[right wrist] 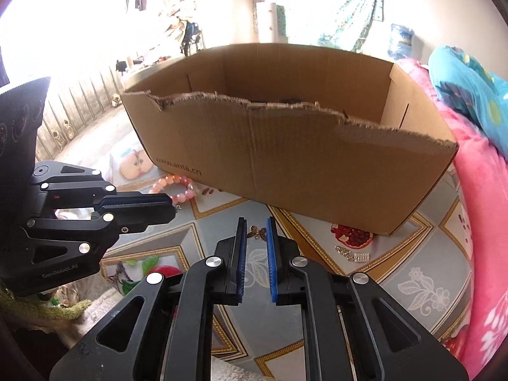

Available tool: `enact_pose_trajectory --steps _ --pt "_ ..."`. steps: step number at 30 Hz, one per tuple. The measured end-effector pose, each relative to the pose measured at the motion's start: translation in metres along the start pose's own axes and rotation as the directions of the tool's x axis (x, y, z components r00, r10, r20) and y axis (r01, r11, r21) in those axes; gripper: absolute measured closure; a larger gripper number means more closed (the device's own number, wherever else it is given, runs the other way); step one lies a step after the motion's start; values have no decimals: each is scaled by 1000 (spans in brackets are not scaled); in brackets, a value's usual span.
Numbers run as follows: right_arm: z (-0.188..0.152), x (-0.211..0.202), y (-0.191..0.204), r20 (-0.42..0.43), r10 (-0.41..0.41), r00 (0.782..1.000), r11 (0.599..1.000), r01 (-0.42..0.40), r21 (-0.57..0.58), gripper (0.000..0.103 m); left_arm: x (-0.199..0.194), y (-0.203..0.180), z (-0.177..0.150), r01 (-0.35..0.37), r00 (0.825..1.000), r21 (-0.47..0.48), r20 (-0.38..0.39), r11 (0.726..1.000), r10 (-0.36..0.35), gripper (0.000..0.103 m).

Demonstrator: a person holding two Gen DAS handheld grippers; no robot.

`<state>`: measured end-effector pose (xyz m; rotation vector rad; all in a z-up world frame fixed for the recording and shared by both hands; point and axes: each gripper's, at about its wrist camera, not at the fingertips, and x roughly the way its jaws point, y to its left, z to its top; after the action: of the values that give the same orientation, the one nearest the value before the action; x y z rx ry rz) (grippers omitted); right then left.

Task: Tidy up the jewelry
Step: 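Carry both charms over the box and open both grippers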

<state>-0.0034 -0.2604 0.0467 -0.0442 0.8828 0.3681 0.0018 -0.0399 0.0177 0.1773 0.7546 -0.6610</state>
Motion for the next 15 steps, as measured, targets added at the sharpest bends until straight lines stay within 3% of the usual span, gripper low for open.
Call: enact_pose_trajectory --steps 5,9,12,15 --pt "29 -49 -7 140 67 988 997 -70 18 93 -40 0 28 25 993 27 113 999 -28 99" --pt "63 -66 -18 201 91 975 996 -92 -6 93 -56 16 63 41 985 33 165 999 -46 99" --pt "92 -55 -32 160 98 982 995 -94 -32 93 -44 39 93 65 992 -7 113 998 -64 99" --pt "120 -23 -45 43 147 988 989 -147 -4 93 -15 63 120 79 997 -57 16 995 -78 99"
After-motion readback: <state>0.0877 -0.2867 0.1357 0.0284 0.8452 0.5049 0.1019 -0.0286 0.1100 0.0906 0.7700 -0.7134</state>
